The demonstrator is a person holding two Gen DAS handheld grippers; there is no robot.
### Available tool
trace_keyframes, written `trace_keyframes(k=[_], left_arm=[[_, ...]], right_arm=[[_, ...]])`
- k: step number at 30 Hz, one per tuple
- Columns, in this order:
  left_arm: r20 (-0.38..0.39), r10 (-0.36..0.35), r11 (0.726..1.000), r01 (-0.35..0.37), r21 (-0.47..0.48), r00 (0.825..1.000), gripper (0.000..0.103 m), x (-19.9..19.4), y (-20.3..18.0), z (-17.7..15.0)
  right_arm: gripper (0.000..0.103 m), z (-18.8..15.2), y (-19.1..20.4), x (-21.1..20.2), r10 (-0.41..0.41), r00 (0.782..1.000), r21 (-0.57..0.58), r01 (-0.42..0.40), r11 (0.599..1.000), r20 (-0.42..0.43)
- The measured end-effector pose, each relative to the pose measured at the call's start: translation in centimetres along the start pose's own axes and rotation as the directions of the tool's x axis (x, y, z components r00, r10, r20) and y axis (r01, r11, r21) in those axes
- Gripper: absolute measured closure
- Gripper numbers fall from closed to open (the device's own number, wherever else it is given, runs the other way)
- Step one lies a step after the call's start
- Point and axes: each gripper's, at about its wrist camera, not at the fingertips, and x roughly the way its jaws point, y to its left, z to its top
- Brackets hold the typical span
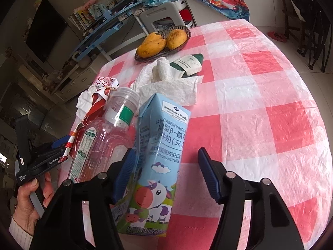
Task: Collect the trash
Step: 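Grasp the blue milk carton with the right tool while the left tool grasps an orange peel, then carry the milk carton over the yellow bucket and open the right tool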
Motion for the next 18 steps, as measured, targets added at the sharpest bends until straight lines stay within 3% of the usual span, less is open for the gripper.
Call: trace_keyframes(k=[1, 3, 5, 11, 14, 18], left_arm=[[0.001, -0.023, 1.000, 0.023, -0.008, 1.000, 0.079, -0.1, 0.1, -0.1], [0.007, -0.034, 0.999, 0.034, -0.008, 0.999, 0.083, -0.3, -0.1, -0.2], [0.029, -0.036, 0.999, 0.036, -0.011, 0.999, 0.084, -0.9, -0.1, -0.4], [0.146, -0.084, 0.991, 0.098, -0.089, 0.986, 0.085, -5.1, 0.5, -1.1], [0.220, -0.124, 0.981, 0.153, -0.118, 0.967, 0.086, -7.7, 0.4, -2.1], [0.296, -0.107, 0.991, 0.127, -0.048, 0.949, 0.086, -10.7, -1.4, -3.6]], right_arm=[[0.052, 0.0, 0.1, 0.1, 0.012, 1.000, 0.003, -0.012, 1.000, -0.004], [0.067, -0.2, 0.1, 0.1, 0.056, 0.998, 0.007, -0.056, 0.998, -0.005], [0.070, -0.3, 0.5, -0.2, 0.051, 0.999, -0.007, -0.051, 0.999, 0.002], [0.071, -0.4, 1.1, -2.6, 0.050, 0.994, -0.053, -0.045, 0.998, 0.100], [0.071, -0.7, 1.7, -4.5, 0.058, 0.985, -0.085, -0.045, 0.995, 0.161], [0.071, -2.2, 3.6, -7.4, 0.089, 0.971, -0.165, -0.053, 0.985, 0.221]])
